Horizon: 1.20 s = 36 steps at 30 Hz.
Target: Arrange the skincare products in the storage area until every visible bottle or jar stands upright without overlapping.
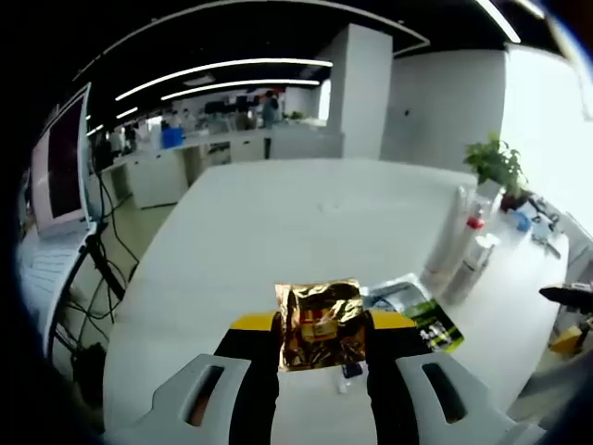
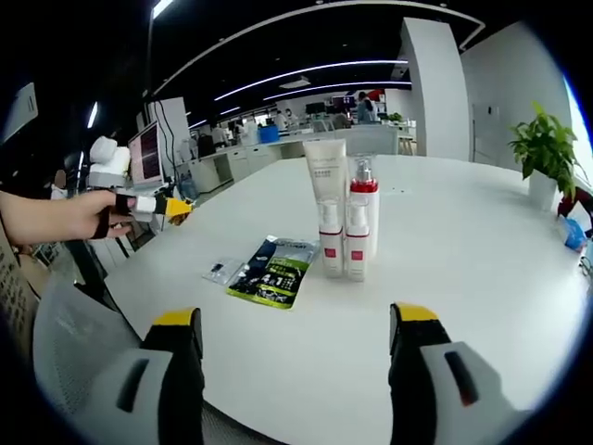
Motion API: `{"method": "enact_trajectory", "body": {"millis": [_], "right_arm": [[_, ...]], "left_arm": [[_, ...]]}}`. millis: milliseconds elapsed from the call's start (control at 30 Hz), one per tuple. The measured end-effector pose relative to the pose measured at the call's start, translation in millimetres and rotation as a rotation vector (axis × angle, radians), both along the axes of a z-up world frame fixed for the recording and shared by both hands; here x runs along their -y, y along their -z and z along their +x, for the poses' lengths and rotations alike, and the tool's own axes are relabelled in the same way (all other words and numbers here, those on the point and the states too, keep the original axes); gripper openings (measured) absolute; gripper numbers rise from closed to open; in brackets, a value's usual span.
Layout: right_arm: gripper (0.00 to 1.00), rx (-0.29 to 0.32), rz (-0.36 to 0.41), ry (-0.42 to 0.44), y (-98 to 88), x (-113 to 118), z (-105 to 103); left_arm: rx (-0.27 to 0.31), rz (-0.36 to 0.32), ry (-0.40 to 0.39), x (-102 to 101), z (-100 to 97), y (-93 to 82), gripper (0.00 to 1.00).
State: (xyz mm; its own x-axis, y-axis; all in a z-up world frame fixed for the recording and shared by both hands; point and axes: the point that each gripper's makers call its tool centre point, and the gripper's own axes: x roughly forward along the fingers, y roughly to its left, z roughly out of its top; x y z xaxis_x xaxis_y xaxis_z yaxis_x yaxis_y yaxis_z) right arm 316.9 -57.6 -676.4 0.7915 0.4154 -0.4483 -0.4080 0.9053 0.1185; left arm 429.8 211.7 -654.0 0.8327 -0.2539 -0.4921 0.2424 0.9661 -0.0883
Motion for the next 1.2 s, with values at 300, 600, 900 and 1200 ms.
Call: {"method": "enact_trajectory", "body": {"millis": [300, 600, 900, 1200], "right_arm": [[0.83, 0.008, 0.004, -0.039, -2.7, -8.2, -2.4], [0.79, 0.025, 0.073, -0.083, -14.5, -20.6, -3.7], [0.75, 0.031, 0.154, -0.118, -30.9, -48.3, 0.1], [0.67, 0.077, 0.253, -0.208, -61.7, -87.9, 6.8]], "left_arm": [[0.062, 0.032, 0.05, 11.4, -24.0, -21.1, 0.32], [0.12, 0.095, 0.11, 20.0, -45.7, -35.7, 0.32], [0.161, 0.118, 0.145, 26.7, -62.5, -49.6, 0.32], [0.188, 0.141, 0.209, 41.9, -78.6, -55.4, 0.32]]}}
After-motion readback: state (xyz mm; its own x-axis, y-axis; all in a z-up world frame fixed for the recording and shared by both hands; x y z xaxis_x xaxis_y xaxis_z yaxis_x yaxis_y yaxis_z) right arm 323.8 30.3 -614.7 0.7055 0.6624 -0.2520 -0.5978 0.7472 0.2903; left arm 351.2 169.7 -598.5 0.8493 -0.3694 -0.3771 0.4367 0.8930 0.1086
